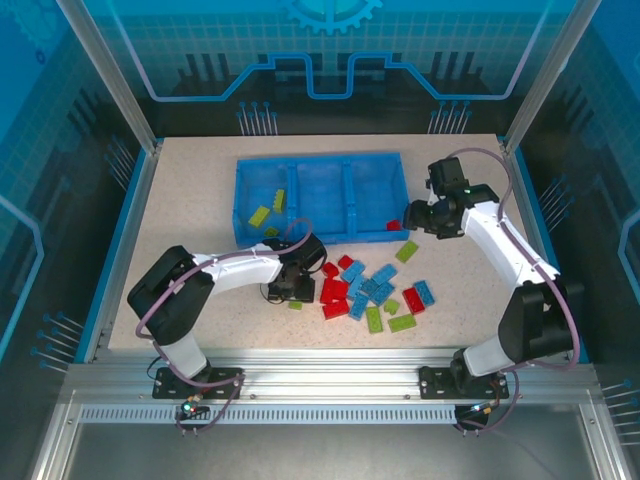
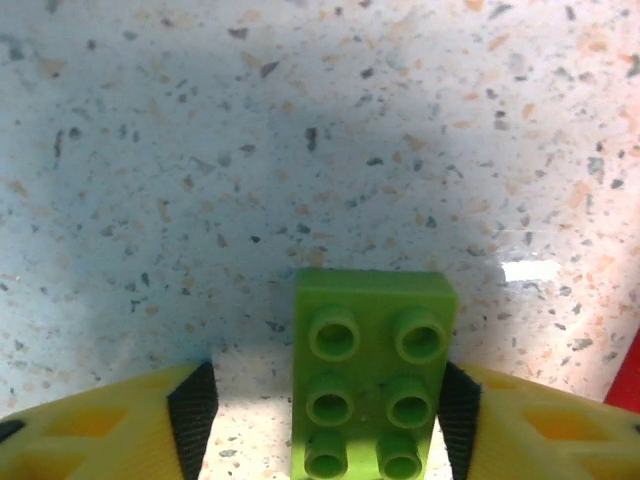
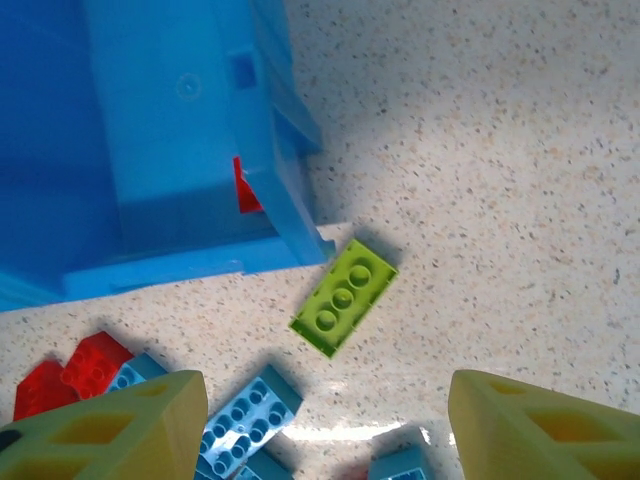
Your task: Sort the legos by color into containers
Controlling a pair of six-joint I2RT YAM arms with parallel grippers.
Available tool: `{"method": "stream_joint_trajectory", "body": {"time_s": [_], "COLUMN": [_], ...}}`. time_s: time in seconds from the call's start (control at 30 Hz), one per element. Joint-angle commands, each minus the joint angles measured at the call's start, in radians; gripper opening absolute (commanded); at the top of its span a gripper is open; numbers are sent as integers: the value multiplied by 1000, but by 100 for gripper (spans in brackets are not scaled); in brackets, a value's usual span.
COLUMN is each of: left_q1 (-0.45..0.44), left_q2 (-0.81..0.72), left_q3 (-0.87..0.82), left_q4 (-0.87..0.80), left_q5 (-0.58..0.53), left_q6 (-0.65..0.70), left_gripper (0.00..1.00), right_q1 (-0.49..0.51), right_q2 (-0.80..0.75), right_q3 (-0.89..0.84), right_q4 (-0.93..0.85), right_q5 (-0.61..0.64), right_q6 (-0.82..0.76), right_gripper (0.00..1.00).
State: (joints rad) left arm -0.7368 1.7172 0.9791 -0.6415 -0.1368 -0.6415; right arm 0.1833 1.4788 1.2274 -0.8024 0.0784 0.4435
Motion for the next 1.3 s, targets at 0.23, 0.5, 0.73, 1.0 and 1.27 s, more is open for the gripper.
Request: {"method": "stream_joint_trajectory", "body": {"time_s": [0.23, 0.5, 0.73, 1.0, 1.27], "left_q1": [7, 181, 356, 517, 548], "left_q2": [5, -174, -173, -4, 124], "left_q3": [-9, 102, 321, 495, 580], "left_q4": [19, -38, -82, -75, -70], "left_q5": [9, 16, 46, 145, 173], "left_q6": [-12, 35, 143, 154, 153], "left_gripper": [34, 35, 36, 36, 36], "right_q1": [-33, 54, 214, 306, 385], "right_q2": [-121, -228, -236, -243, -155], "right_q3": [-194, -318, -405, -481, -477], "right_q4": [35, 16, -69, -11, -20], "right_q5": [-52, -58, 47, 40, 89], "right_q6": [23, 28, 219, 275, 282], "right_gripper": [66, 63, 64, 61, 47]}}
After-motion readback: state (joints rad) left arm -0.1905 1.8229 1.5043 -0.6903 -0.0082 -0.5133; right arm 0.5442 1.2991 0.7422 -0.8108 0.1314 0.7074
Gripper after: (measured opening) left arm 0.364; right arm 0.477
